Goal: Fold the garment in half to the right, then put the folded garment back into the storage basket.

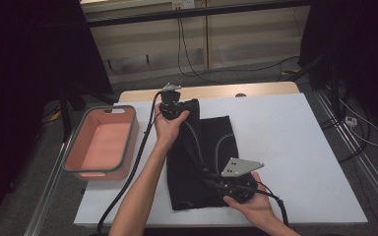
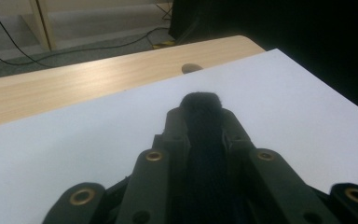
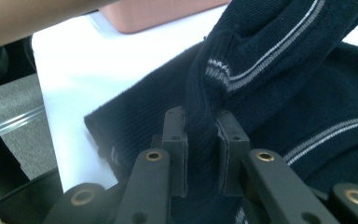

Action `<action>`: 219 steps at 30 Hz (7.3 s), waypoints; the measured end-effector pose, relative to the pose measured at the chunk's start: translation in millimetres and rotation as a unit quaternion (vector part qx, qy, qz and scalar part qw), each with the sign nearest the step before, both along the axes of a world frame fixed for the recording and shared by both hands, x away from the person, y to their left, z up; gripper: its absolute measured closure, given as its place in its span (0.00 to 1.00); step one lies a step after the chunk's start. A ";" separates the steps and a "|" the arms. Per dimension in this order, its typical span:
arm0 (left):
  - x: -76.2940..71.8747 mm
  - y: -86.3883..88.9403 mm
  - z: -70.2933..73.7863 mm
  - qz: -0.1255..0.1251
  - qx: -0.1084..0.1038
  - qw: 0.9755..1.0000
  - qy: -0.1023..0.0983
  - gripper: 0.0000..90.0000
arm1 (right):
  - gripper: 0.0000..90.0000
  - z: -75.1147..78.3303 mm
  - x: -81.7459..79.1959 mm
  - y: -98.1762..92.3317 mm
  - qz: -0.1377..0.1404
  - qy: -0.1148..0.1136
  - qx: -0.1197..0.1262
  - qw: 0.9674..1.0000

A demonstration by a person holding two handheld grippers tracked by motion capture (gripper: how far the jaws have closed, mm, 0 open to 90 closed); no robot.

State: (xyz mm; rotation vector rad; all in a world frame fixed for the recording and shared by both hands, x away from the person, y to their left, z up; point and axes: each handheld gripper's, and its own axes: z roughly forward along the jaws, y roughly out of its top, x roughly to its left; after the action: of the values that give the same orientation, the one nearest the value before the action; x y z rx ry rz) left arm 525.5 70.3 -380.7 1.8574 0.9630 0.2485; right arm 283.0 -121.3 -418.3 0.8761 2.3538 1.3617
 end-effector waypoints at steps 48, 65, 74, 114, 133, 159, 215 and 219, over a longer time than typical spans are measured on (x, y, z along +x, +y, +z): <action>3.3 -57.3 -38.7 -0.023 0.023 0.999 0.030 0.65 | 0.78 -22.6 -10.8 -31.1 -0.025 0.038 -0.033 0.998; -12.2 -16.2 -27.2 -0.016 0.036 0.999 0.010 0.34 | 0.90 -28.7 -12.6 -44.0 -0.031 0.067 -0.046 0.996; -22.4 7.2 -35.4 -0.001 0.057 0.998 0.006 0.19 | 0.89 -39.2 -15.2 -51.0 -0.036 0.083 -0.059 0.994; -140.5 81.7 -46.3 -0.053 0.064 0.996 -0.036 0.08 | 0.44 -8.0 92.7 -65.8 -0.127 0.013 -0.046 0.991; -205.8 117.1 -63.8 -0.057 0.065 0.995 -0.059 0.08 | 0.64 -4.5 167.6 -56.0 -0.172 -0.017 -0.095 0.980; -190.2 126.7 -69.6 -0.038 0.069 0.996 -0.036 0.07 | 0.95 -9.0 227.0 -87.2 -0.224 0.036 -0.034 0.973; -187.7 127.6 -72.1 -0.040 0.086 0.995 -0.029 0.07 | 0.18 -14.5 121.9 -74.5 -0.110 0.025 0.003 0.994; -188.5 127.5 -72.3 -0.047 0.086 0.995 -0.025 0.07 | 0.18 -14.3 113.8 -72.4 -0.096 0.034 0.001 0.995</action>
State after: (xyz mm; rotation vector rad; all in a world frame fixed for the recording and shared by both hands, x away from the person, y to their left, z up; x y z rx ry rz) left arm 337.1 197.8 -453.0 2.0378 0.8400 0.3269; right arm 396.8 -193.7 -432.6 1.1331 2.2493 1.2754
